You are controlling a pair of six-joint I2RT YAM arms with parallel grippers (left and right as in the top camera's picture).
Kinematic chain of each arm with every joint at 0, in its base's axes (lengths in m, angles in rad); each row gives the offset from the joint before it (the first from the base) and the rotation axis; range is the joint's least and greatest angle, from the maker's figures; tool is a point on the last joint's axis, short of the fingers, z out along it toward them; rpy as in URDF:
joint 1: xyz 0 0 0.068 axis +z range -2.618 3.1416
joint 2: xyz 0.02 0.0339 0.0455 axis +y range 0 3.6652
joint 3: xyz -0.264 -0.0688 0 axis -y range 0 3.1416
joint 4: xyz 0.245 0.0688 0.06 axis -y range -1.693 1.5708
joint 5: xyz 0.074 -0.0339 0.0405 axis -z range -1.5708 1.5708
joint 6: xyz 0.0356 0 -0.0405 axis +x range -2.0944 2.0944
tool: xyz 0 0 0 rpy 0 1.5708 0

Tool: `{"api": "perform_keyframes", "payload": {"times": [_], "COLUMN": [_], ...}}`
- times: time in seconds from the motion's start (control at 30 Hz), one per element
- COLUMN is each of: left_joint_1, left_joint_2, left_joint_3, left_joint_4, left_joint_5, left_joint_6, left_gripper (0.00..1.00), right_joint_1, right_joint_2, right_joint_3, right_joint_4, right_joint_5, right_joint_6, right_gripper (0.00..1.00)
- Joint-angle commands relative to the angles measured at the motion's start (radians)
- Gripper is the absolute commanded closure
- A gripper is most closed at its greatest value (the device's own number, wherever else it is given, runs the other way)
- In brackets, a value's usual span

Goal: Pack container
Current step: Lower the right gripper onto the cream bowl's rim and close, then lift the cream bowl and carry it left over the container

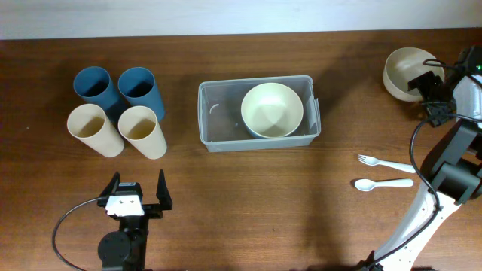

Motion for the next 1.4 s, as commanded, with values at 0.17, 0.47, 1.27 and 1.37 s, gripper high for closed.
{"api": "perform_keyframes", "payload": {"times": [0.17, 0.47, 1.27, 1.37], "left_joint_1": [0.006, 0.006, 0.006, 0.006], "left_joint_2": [-0.008, -0.008, -0.008, -0.008], "left_joint_3": [-0.002, -0.002, -0.002, -0.002], "left_joint_4": [-0.007, -0.007, -0.007, -0.007], "left_joint_5": [-0.002, -0.002, -0.002, -0.002], "left_joint_6": [0.013, 0.012, 0.012, 0.012], "left_gripper": [0.0, 0.0, 0.0, 0.0], "right_joint_1": [0.005, 0.005, 0.004, 0.005], "right_joint_2": [0.005, 0.005, -0.077, -0.107], "right_joint_3": [-0.002, -0.002, 0.122, 0.204], "right_joint_4": [0.003, 0.003, -0.097, -0.174], "right_joint_5": [0.013, 0.013, -0.215, -0.371], "right_joint_6": [0.006, 0.006, -0.076, -0.142], "right_gripper": [0.27, 0.66, 0.96, 0.96]}}
